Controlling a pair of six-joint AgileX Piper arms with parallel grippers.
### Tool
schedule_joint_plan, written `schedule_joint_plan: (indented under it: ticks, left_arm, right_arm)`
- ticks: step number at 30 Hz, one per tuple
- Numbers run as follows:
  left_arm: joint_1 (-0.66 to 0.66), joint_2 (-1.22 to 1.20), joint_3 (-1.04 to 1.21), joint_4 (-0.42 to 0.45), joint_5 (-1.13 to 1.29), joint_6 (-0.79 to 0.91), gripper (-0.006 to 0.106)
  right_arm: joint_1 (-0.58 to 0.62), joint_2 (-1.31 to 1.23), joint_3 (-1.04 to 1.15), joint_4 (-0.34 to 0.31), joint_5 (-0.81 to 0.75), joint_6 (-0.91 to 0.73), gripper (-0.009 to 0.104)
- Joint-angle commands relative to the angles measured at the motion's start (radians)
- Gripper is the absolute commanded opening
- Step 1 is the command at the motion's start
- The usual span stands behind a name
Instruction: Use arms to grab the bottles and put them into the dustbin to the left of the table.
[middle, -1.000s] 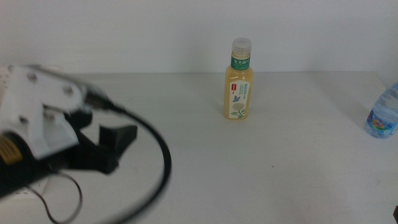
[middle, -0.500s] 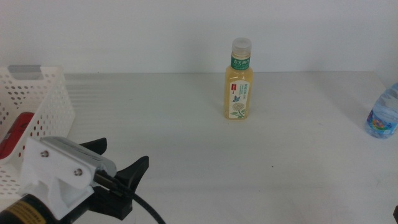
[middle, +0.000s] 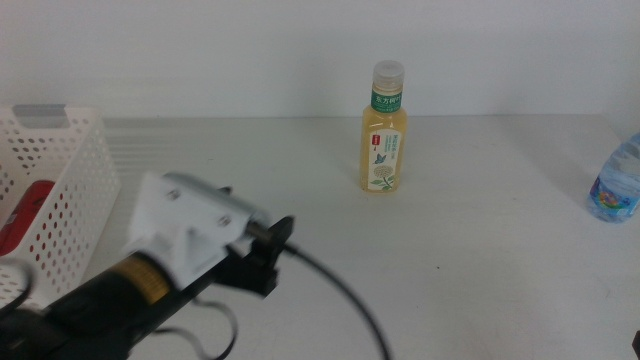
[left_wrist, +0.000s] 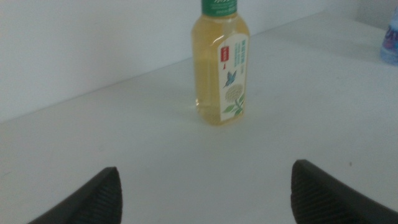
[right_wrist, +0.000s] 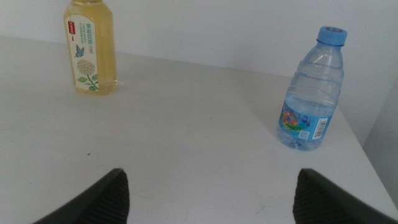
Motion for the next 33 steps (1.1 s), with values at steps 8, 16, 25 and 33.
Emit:
schedule_joint_plan:
  ticks: [8,16,25,33]
  left_arm:
    - [-0.004,0.244,-0.251,0.079,-0.081,-0.161,0.087]
    - [-0.033,0.403,-0.413,0.109,-0.083,-0.204,0.087]
    - [-0.074,0.539,-0.576,0.017,-0.081,-0.18,0.087]
    - [-0.072,0.651,-0.714,0.015,-0.081,-0.178,0.087]
  right_arm:
    - [-0.003,-0.028,-0.008,-0.007,-0.07,-0.008,0.072]
    - [-0.003,-0.028,-0.008,-0.007,-0.07,-0.008,0.072]
    - [-0.003,-0.028,-0.008,-0.007,-0.07,-0.008,0.072]
    - [-0.003,-0.028,-0.008,-0.007,-0.07,-0.008,0.072]
